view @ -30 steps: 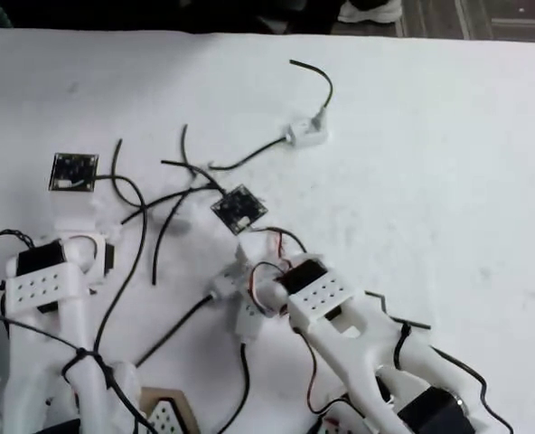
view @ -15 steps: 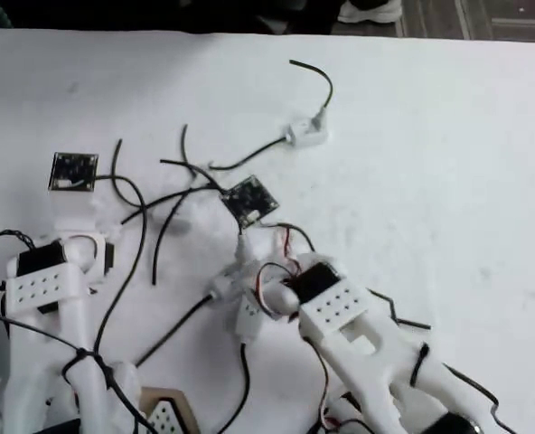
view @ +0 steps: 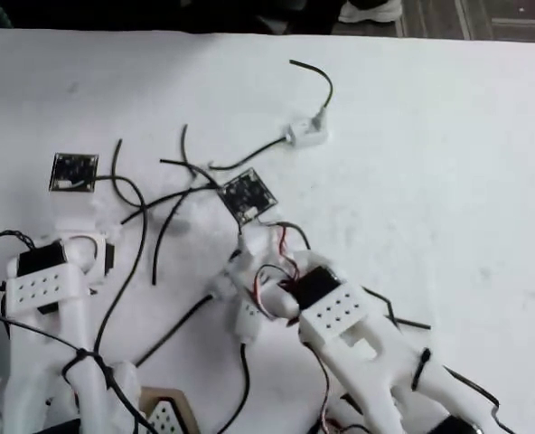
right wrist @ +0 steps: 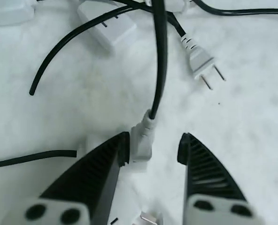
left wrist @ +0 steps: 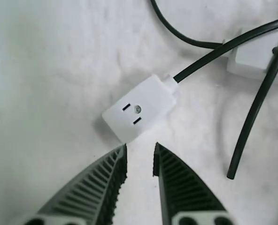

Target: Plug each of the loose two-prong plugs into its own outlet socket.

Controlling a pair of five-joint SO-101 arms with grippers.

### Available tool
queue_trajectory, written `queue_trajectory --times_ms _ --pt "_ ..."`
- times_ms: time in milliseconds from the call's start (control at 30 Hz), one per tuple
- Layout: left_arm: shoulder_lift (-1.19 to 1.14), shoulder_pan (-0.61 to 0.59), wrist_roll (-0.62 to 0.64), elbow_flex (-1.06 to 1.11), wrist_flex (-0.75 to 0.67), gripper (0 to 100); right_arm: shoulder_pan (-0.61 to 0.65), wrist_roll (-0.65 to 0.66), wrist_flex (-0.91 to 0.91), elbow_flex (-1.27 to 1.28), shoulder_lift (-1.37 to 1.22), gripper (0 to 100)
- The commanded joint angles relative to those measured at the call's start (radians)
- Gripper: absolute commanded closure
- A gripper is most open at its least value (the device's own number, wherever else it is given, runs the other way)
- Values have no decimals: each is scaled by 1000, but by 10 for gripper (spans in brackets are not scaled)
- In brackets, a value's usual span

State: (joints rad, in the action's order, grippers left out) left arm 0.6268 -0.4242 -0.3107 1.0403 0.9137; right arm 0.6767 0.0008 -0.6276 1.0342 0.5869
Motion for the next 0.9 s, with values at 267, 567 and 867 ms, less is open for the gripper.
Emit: queue_trajectory --times_ms 267,567,867 --pt "28 1 -2 -3 -15 887 1 -15 101 -23 -51 951" --pt "28 1 -2 -3 -15 887 -5 38 -19 -14 -5 981" --pt "28 1 -2 -3 -15 887 -31 74 -21 41 -5 981"
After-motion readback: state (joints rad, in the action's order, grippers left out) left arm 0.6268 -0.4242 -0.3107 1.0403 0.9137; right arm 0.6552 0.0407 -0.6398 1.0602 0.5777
